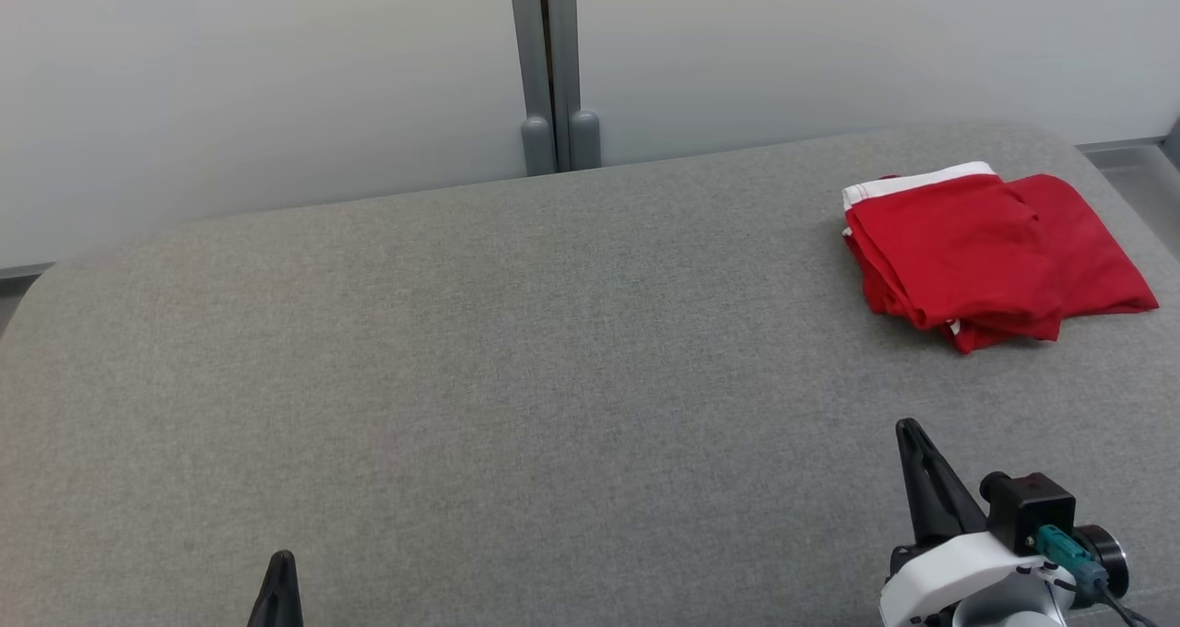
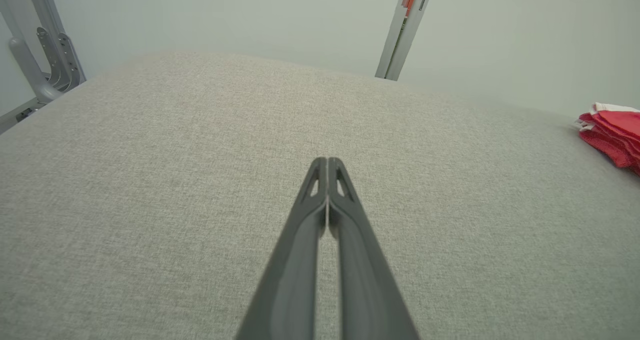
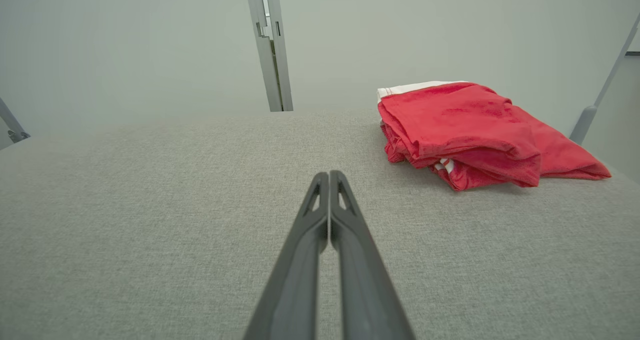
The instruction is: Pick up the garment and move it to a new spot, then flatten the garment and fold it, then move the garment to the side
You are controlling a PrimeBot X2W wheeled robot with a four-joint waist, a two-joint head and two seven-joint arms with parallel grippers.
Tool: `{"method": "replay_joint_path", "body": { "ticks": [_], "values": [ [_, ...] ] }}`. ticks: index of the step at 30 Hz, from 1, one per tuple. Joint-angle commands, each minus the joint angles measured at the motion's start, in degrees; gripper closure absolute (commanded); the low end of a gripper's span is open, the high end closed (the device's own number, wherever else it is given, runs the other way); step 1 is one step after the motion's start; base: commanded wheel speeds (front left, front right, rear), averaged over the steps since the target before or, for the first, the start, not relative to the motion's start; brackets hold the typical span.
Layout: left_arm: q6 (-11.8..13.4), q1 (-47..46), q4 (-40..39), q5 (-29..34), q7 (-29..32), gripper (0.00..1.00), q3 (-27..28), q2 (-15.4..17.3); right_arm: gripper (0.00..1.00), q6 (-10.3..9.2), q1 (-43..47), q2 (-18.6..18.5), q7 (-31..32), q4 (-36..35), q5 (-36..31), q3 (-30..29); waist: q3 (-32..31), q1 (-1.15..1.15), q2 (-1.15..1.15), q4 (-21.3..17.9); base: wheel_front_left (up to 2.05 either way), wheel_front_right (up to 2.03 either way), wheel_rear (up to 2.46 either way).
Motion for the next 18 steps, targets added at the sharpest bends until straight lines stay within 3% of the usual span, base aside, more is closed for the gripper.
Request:
{"method": "replay_joint_path", "body": {
  "ticks": [1, 18],
  "values": [
    [-0.13, -1.52, -0.57, -2.72, 0.67, 1.00, 0.46, 0.17, 1.00, 0.00, -1.56, -0.14, 0.68, -0.67, 3.22, -0.54, 0.04, 0.00, 0.00, 0.04, 0.00, 0.00, 0.00],
    [-0.55, -5.25, -0.01, -18.98, 4.96, 1.00, 1.44, 0.22, 1.00, -0.02, -2.62, -0.19, 4.91, -1.24, 22.36, -1.80, 0.41, 0.00, 0.00, 0.45, 0.00, 0.00, 0.00]
  ]
}}
